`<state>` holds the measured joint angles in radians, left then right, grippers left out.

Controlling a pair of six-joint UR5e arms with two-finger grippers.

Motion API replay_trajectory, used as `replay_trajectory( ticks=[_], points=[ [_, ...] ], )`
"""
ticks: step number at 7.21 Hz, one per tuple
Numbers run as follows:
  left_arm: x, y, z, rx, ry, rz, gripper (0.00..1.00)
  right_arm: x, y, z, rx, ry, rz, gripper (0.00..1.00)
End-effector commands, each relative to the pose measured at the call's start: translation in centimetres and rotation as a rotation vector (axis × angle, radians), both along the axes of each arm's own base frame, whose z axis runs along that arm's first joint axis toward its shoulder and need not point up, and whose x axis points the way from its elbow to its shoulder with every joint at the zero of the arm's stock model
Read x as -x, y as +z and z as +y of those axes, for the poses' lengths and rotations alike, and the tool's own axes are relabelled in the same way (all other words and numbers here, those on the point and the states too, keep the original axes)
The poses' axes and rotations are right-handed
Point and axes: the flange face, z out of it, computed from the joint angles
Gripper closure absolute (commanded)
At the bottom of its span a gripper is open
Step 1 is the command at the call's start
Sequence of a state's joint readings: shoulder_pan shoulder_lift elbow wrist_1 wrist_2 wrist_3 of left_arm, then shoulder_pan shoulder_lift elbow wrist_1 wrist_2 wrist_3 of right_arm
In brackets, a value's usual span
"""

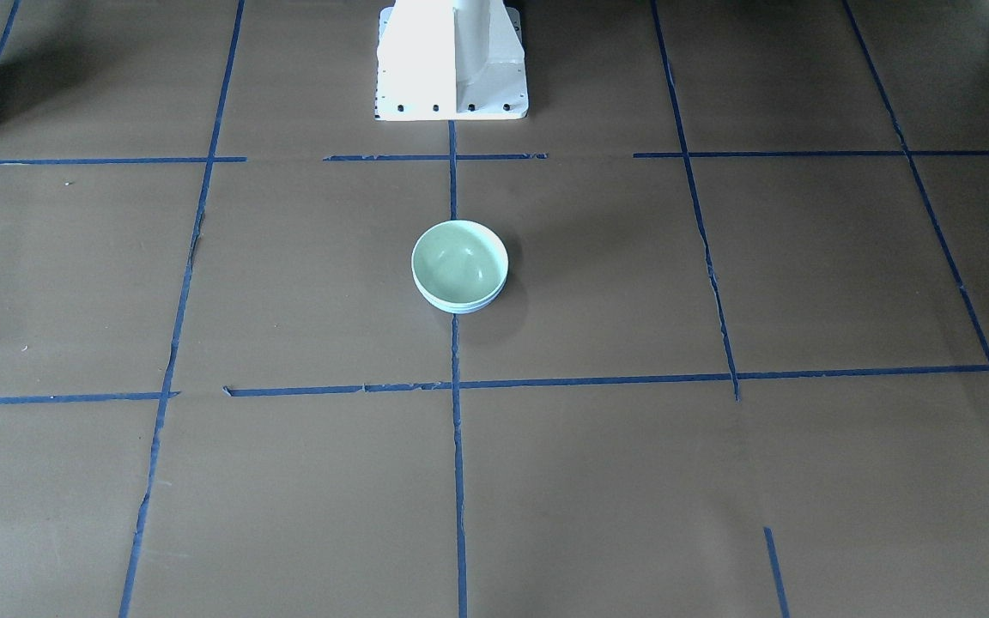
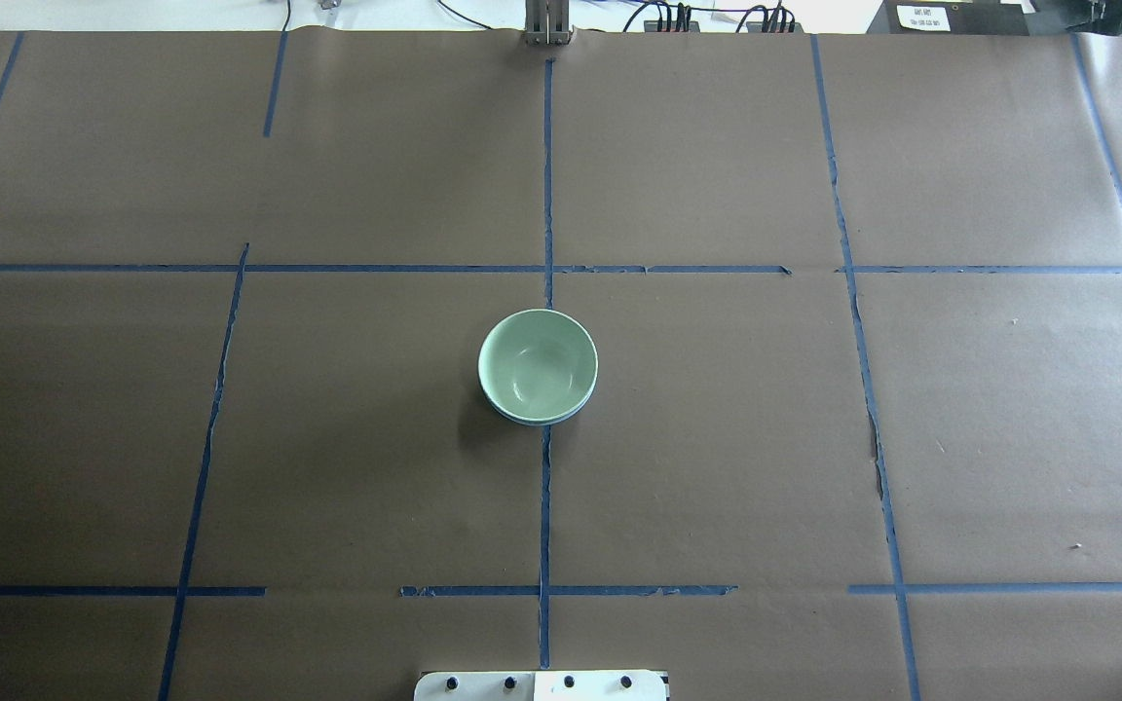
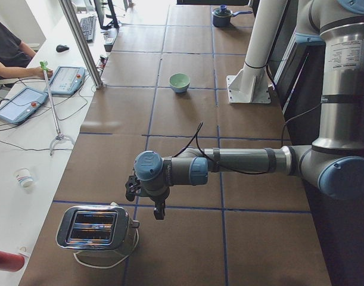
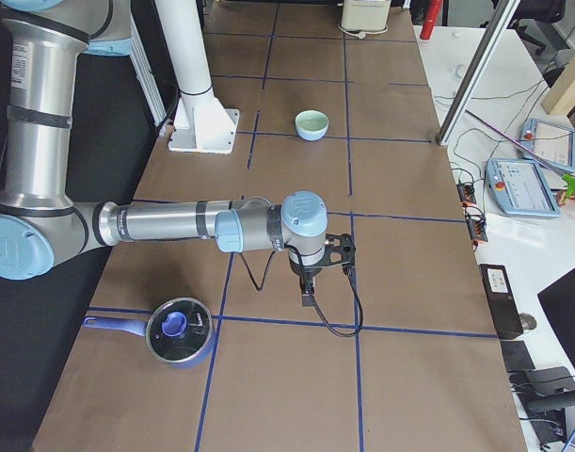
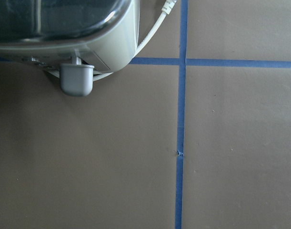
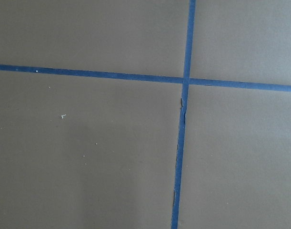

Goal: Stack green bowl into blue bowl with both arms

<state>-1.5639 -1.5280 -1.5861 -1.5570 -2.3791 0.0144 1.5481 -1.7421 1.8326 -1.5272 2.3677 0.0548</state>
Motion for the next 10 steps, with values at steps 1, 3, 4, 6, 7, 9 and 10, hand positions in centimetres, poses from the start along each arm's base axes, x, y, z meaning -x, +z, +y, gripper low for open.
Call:
replay_trajectory(
  ticks=[1, 3, 4, 6, 7, 9, 10],
  points=[
    [0.3, -0.1, 0.0, -0.007, -0.001, -0.003, 0.0, -0.2, 0.6, 0.4, 0.012, 0.008, 0.011, 0.0],
    [0.5, -0.1, 0.0, -0.009, -0.006, -0.004, 0.0, -0.2, 1.2, 0.8, 0.019, 0.001, 0.011, 0.0],
    [0.9, -0.1, 0.1, -0.01, -0.012, -0.013, 0.0, -0.2, 1.4, 0.9, 0.021, 0.0, 0.012, 0.0],
    [1.0, -0.1, 0.0, -0.015, -0.013, -0.027, 0.0, -0.7, 2.6, 1.8, 0.048, 0.014, 0.005, 0.0],
    [1.0, -0.1, 0.0, -0.018, -0.013, -0.027, 0.0, -1.2, 3.1, 1.9, 0.058, 0.025, 0.003, 0.0],
    [1.0, -0.1, -0.1, -0.021, -0.013, -0.027, 0.0, -1.8, 3.9, 2.1, 0.071, 0.038, 0.001, 0.0],
    [1.0, -0.1, -0.1, -0.02, -0.014, -0.027, 0.0, -1.8, 4.0, 2.1, 0.072, 0.039, 0.001, 0.0]
  ],
)
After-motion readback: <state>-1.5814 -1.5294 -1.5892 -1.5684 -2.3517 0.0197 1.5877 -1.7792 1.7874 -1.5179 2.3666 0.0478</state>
